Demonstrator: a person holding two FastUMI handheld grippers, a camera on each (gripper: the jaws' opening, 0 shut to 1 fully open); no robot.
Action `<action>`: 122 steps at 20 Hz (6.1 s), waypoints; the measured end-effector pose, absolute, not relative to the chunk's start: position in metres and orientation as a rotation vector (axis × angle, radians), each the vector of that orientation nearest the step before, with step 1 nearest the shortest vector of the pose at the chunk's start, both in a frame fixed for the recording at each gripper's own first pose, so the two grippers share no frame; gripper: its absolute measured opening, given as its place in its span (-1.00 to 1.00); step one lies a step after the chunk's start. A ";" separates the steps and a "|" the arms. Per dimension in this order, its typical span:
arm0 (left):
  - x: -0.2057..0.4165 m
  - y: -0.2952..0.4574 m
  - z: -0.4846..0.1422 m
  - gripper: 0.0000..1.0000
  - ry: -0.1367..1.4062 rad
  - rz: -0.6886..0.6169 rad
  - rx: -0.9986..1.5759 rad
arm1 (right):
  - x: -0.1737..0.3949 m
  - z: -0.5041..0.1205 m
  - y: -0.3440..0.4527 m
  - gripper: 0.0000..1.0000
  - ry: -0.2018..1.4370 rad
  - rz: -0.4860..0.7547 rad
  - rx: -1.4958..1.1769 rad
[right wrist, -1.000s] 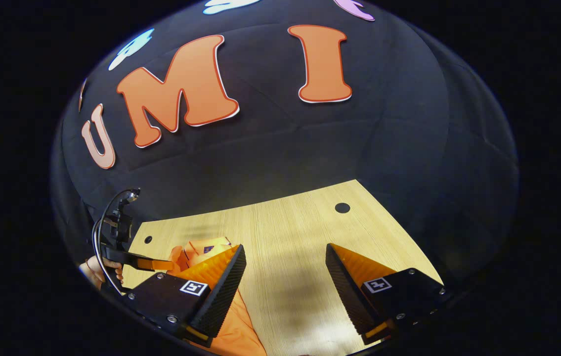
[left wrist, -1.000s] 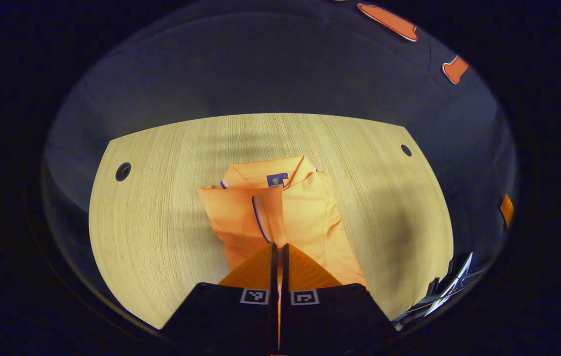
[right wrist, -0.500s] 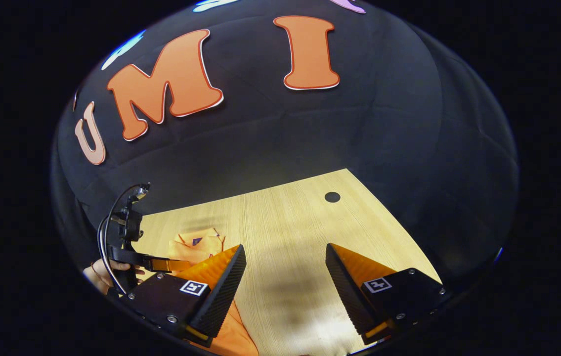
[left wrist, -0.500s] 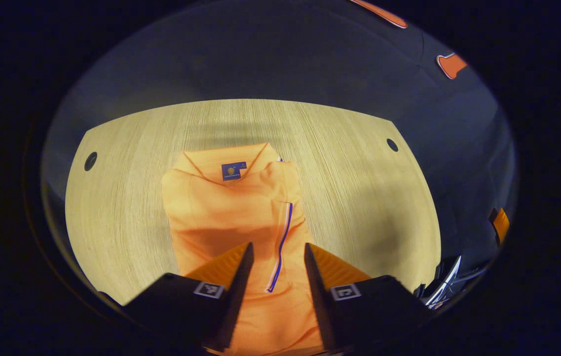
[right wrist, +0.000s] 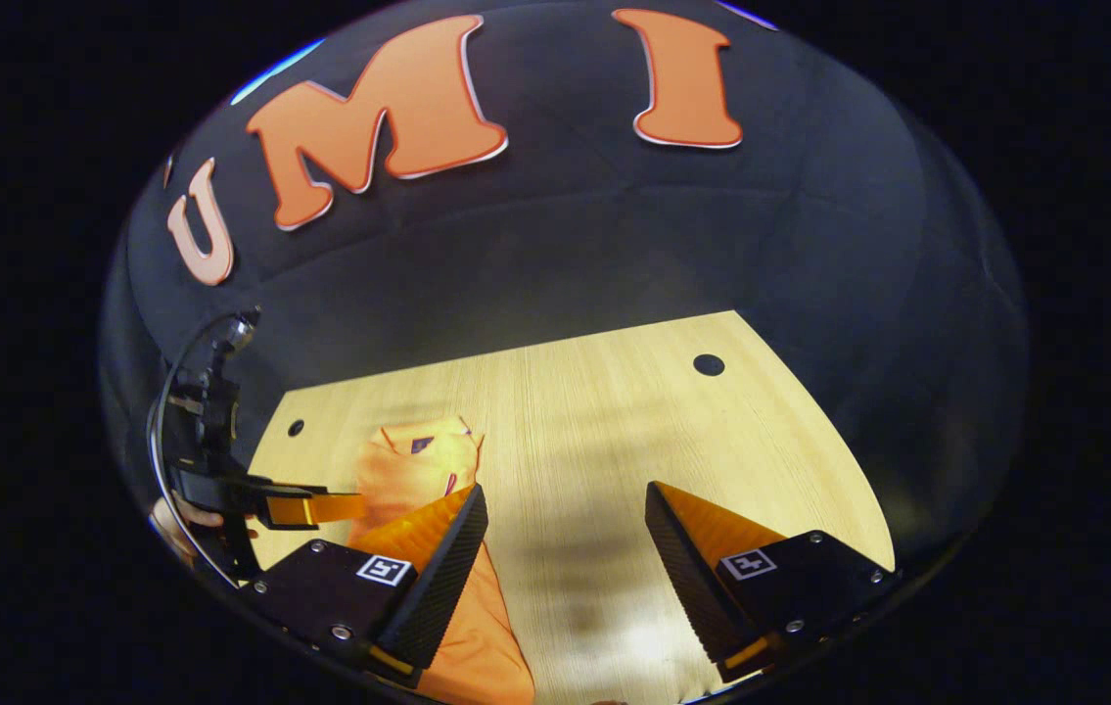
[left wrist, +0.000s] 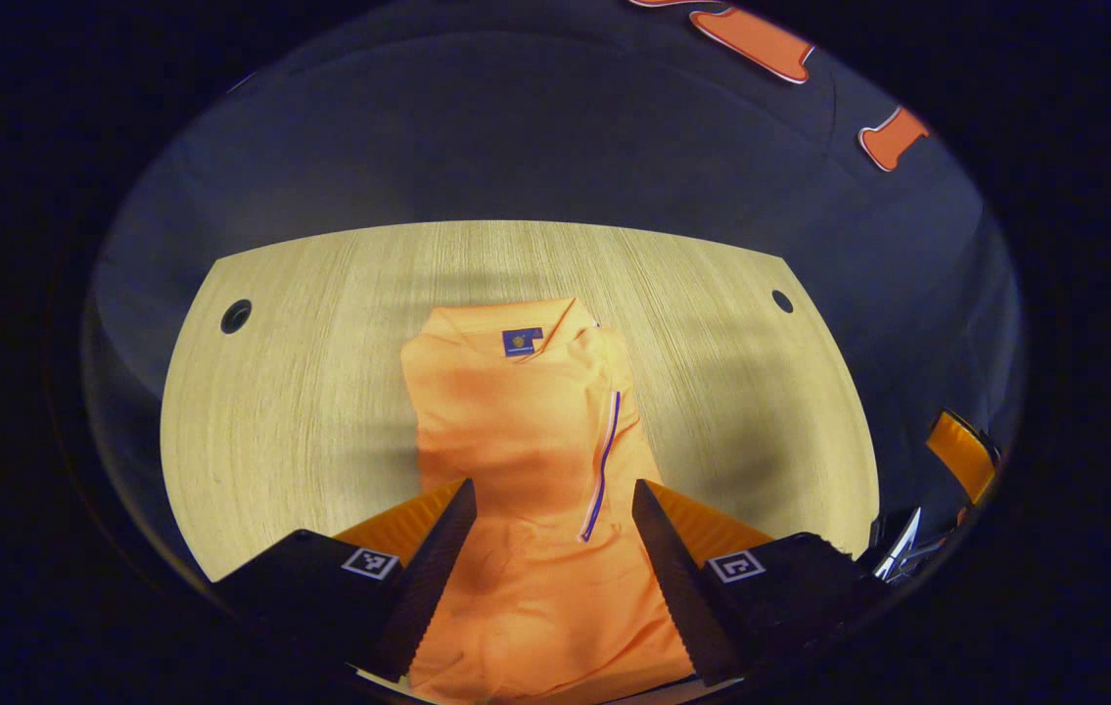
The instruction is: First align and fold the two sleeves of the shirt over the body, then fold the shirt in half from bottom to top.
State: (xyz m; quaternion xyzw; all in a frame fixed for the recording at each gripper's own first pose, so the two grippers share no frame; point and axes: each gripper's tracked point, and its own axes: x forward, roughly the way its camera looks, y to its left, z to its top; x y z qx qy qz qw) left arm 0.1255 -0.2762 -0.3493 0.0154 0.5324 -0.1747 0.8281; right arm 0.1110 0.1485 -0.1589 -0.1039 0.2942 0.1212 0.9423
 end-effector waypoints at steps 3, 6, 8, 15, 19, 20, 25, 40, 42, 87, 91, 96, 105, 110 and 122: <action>0.104 -0.245 -0.345 0.98 1.121 -0.357 0.071 | 0.088 -0.190 0.176 0.99 0.673 0.294 -0.243; 0.059 -0.211 -0.352 0.98 1.154 -0.331 0.059 | 0.053 -0.235 0.187 0.98 0.761 0.319 -0.327; 0.037 -0.194 -0.356 0.98 1.167 -0.304 0.038 | 0.029 -0.264 0.189 0.98 0.827 0.333 -0.349; -0.079 -0.140 -0.404 0.98 1.297 -0.242 0.082 | -0.068 -0.345 0.158 0.98 1.073 0.331 -0.485; -0.127 -0.120 -0.431 0.98 1.382 -0.197 0.130 | -0.125 -0.376 0.141 0.99 1.209 0.311 -0.508; -0.143 -0.116 -0.431 0.99 1.398 -0.191 0.125 | -0.136 -0.383 0.137 0.99 1.236 0.305 -0.507; -0.170 -0.104 -0.447 0.98 1.445 -0.134 0.128 | -0.168 -0.412 0.116 0.99 1.335 0.257 -0.524; -0.191 -0.114 -0.472 0.84 1.496 -0.063 0.118 | -0.163 -0.422 0.110 0.63 1.331 0.233 -0.568; -0.188 -0.121 -0.470 0.35 1.457 -0.116 0.148 | -0.161 -0.417 0.108 0.02 1.301 0.251 -0.553; 0.296 -0.187 -0.382 -0.99 0.983 -0.115 0.138 | 0.228 -0.308 0.287 -0.99 0.819 0.335 -0.443; 0.305 -0.178 -0.387 -0.76 0.969 -0.082 0.174 | 0.241 -0.319 0.285 -0.80 0.805 0.296 -0.461; 0.311 -0.164 -0.368 0.90 0.888 -0.046 0.152 | 0.241 -0.309 0.280 0.87 0.776 0.284 -0.441; 0.275 -0.190 -0.206 1.00 0.567 -0.069 0.194 | 0.185 -0.175 0.288 1.00 0.505 0.380 -0.336; 0.213 -0.213 -0.114 0.99 0.401 -0.080 0.143 | 0.137 -0.093 0.265 1.00 0.343 0.429 -0.278; 0.111 -0.206 -0.042 1.00 0.214 -0.006 0.060 | 0.040 -0.039 0.221 1.00 0.128 0.516 -0.249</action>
